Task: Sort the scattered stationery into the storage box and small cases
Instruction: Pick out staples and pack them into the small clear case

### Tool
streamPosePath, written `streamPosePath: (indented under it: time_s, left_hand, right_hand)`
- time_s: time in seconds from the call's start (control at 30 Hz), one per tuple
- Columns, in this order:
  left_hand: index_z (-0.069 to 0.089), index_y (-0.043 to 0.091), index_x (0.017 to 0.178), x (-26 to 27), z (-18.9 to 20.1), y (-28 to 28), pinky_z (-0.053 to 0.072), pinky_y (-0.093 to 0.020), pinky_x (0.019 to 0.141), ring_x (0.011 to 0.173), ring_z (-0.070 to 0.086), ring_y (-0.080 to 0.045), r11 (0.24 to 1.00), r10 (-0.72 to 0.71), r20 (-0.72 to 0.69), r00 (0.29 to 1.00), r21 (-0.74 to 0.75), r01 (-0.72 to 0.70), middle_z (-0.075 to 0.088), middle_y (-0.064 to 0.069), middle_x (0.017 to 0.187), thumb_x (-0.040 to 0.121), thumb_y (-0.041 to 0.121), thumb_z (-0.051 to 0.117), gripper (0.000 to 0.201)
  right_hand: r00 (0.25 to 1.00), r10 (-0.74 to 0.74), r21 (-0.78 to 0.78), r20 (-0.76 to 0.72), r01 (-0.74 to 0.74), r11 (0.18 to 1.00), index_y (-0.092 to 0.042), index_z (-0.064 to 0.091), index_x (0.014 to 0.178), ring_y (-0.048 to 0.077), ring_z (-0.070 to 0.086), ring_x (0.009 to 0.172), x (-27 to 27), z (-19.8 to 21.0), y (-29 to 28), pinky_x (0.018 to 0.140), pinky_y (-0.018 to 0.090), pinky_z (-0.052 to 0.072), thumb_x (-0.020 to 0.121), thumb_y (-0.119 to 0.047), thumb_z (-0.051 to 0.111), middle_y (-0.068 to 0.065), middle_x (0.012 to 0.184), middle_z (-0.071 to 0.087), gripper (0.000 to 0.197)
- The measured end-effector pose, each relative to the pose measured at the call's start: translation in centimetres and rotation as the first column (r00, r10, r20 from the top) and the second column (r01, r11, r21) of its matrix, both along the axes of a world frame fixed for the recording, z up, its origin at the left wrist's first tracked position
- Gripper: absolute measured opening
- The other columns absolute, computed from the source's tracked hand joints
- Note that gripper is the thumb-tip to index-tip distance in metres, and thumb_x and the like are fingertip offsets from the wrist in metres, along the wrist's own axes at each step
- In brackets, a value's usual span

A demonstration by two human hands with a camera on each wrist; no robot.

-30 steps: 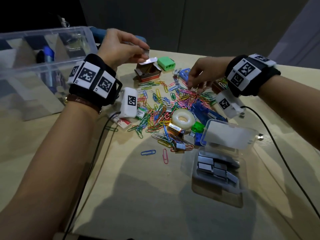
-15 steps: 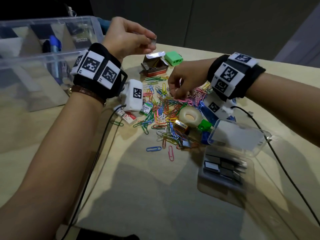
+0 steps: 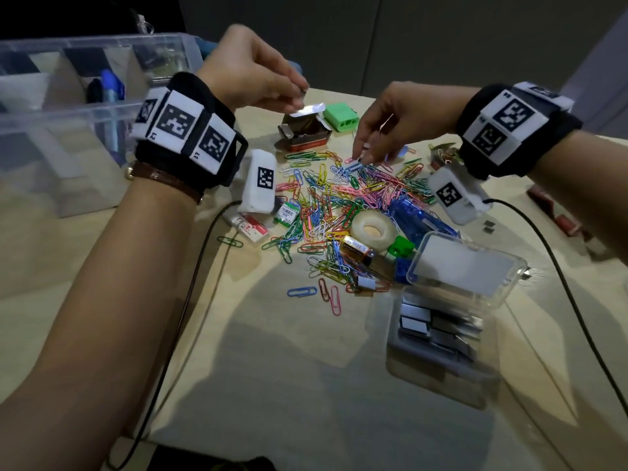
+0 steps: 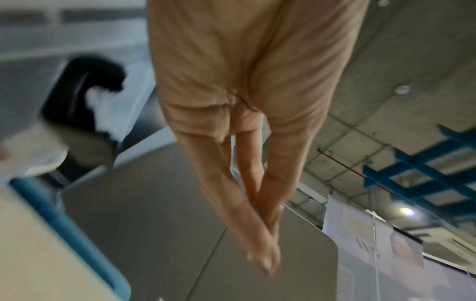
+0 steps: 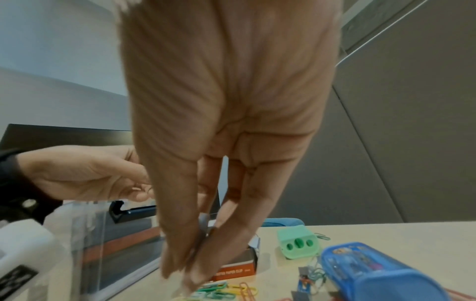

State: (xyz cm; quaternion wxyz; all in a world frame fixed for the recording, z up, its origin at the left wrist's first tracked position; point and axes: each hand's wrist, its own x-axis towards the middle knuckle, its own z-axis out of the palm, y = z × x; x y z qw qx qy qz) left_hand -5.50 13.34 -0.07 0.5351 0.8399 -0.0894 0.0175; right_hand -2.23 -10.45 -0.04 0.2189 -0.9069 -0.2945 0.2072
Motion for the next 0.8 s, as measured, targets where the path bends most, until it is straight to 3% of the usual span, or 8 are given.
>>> streamPosePath:
  time_s: [0.07,0.13,0.27,0.37,0.57,0.7,0.8]
  left_hand:
    - [0.068,-0.001,0.102,-0.5,1.0,0.5,0.057,-0.018,0.073,0.081,0.073,-0.014,0.988,-0.053,0.022,0.998,0.143,0.050,0.070,-0.016,0.095,0.089,0.002,0.062,0.014]
    - [0.068,-0.003,0.106,-1.1,1.9,1.4,0.057,-0.017,0.075,0.080,0.073,-0.013,0.975,-0.103,0.042,0.994,0.204,0.093,0.070,-0.017,0.093,0.089,0.002,0.063,0.018]
    - [0.068,-0.002,0.108,-1.8,2.5,3.2,0.056,-0.020,0.082,0.088,0.073,-0.018,0.975,-0.112,0.076,0.991,0.202,0.095,0.071,-0.017,0.096,0.089,0.007,0.065,0.021]
    - [0.066,0.001,0.110,-1.7,2.5,3.7,0.055,-0.015,0.078,0.086,0.072,-0.012,0.976,-0.082,0.084,0.993,0.210,0.063,0.070,-0.012,0.096,0.092,0.008,0.061,0.021]
    - [0.067,0.003,0.110,-1.5,1.9,1.8,0.056,-0.017,0.077,0.087,0.072,-0.012,0.994,-0.073,0.041,0.997,0.080,0.069,0.071,-0.009,0.096,0.093,0.005,0.058,0.019]
    - [0.071,0.008,0.098,-1.3,1.1,-0.4,0.058,-0.022,0.078,0.085,0.073,-0.015,0.994,-0.109,-0.026,0.994,-0.010,0.109,0.073,-0.010,0.092,0.088,0.008,0.064,0.012]
    - [0.069,0.005,0.095,-1.2,0.2,-2.3,0.057,-0.017,0.069,0.079,0.073,-0.011,0.994,-0.093,-0.099,0.991,-0.064,0.087,0.072,-0.011,0.093,0.086,0.009,0.065,0.010]
  right_hand:
    - [1.000,0.017,0.013,0.011,-0.017,1.000,-0.011,0.074,0.101,0.004,0.070,0.069,-0.3,0.1,0.1,0.069,0.020,0.059,0.082,-0.012,0.074,0.008,0.086,0.073,0.019]
    - [0.999,0.029,0.011,0.025,-0.029,1.000,-0.011,0.074,0.101,0.004,0.070,0.069,-0.5,0.3,0.2,0.066,0.019,0.058,0.083,-0.011,0.073,0.008,0.089,0.073,0.017]
    - [0.998,0.000,-0.016,0.058,0.001,1.000,-0.009,0.074,0.103,0.002,0.069,0.067,-0.9,0.5,0.0,0.056,0.011,0.051,0.084,-0.010,0.072,0.011,0.088,0.074,0.019]
    - [0.998,-0.034,-0.040,0.055,0.036,0.999,-0.010,0.075,0.102,0.003,0.069,0.069,-1.2,0.4,-0.1,0.056,0.011,0.051,0.083,-0.012,0.074,0.009,0.090,0.075,0.019]
    - [0.990,-0.123,0.064,0.076,0.118,0.991,-0.004,0.072,0.095,0.019,0.073,0.077,-2.2,1.1,-0.2,0.060,0.015,0.055,0.073,-0.022,0.080,0.010,0.082,0.075,0.029]
    - [0.978,-0.178,0.138,0.109,0.162,0.977,-0.001,0.070,0.087,0.006,0.071,0.067,-2.9,1.6,-0.5,0.059,0.012,0.054,0.068,-0.032,0.077,0.004,0.076,0.073,0.036]
    - [0.965,-0.224,0.199,0.137,0.195,0.960,0.001,0.068,0.086,0.003,0.070,0.064,-3.3,1.7,-1.2,0.057,0.011,0.053,0.068,-0.035,0.075,0.004,0.076,0.071,0.041]
